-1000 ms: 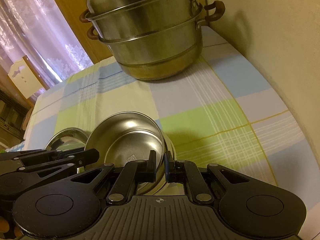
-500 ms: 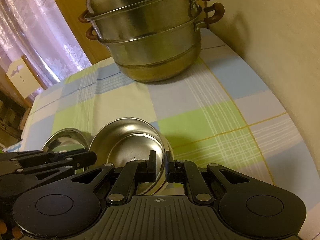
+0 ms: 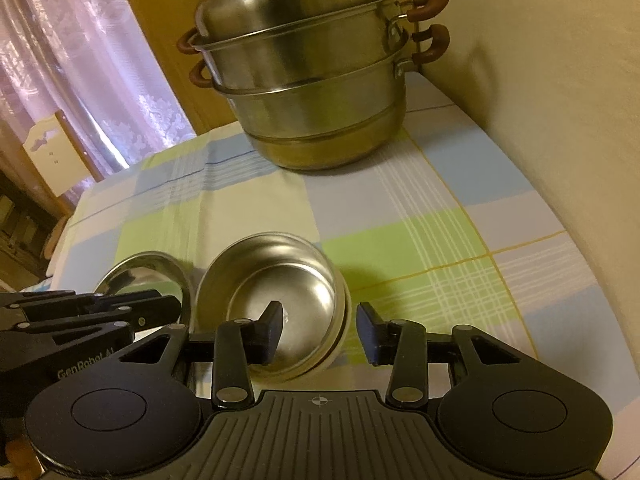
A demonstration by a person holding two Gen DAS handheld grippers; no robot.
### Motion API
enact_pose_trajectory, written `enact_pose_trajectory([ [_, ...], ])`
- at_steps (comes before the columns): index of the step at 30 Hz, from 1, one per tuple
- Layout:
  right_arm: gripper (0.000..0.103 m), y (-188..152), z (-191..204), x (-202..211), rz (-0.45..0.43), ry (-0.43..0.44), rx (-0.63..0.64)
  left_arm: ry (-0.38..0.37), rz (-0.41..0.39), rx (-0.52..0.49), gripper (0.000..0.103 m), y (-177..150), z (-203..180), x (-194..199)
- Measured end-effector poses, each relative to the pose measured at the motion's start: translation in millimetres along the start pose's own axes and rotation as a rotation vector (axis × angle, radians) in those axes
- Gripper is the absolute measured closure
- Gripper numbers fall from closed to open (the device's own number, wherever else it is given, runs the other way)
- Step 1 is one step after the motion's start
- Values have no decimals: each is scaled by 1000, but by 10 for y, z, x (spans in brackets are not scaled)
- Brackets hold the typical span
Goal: Organize plates and bowls
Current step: 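Open both grippers and pull them back from the bowl stack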
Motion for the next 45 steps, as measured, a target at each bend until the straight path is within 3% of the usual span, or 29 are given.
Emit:
enact_pose_trajectory([
  [11,59,-295,178,344,-14,35,15,19,-44,2,86,-294,46,488],
  [20,53,-680,424,703,-27,76,44,46,-68,0,85,-675,45,962],
  [27,49,-1040,530,949,-21,91,65,72,-95,20,78,-977,14,1326],
  [45,49,-1823,660,1258,34,115,117,156,-75,115,73,-1772,28,1827],
])
Point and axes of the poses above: each gripper's, at about its wrist camera, not at the fingertips, and x roughly against the way its jaws point, z to its left, y to its top, the point moved 10 cm from there along -x, roughly the way its jaws point, and after that the axes turned 10 degrees about y, right-handed, at the moved point
